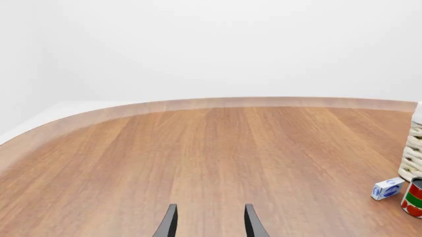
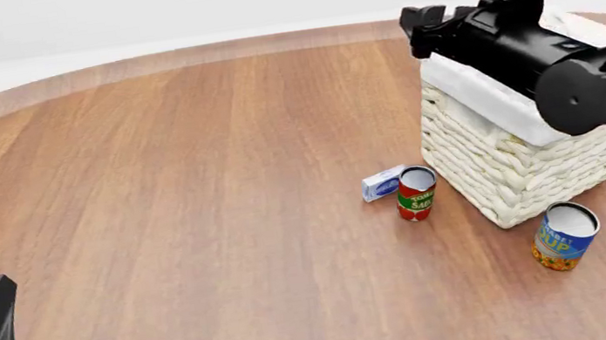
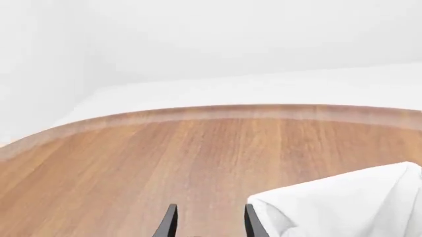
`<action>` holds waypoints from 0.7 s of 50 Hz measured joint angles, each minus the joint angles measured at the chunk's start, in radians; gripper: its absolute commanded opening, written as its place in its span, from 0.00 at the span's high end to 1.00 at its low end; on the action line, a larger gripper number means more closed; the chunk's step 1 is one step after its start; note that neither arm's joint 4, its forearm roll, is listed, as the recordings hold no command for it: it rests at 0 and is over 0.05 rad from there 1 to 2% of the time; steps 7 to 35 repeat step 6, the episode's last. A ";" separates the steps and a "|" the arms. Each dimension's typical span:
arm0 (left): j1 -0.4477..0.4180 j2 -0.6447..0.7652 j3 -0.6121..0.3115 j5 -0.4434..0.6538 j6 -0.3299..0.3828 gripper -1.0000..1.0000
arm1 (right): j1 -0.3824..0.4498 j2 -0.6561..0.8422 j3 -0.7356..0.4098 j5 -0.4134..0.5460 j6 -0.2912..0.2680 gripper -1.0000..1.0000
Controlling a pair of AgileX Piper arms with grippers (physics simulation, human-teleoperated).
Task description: Pick up the ketchup, and put it in the basket.
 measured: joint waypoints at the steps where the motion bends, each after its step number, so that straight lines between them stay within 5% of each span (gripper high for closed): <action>1: 0.000 0.000 0.000 0.000 0.000 0.00 | 0.012 0.003 -0.004 0.000 0.006 0.00; 6: 0.000 0.000 0.000 0.000 0.000 0.00 | 0.091 0.026 -0.021 -0.012 0.045 0.00; 35: 0.000 0.000 0.000 0.000 0.000 0.00 | 0.091 0.026 -0.021 -0.012 0.045 0.00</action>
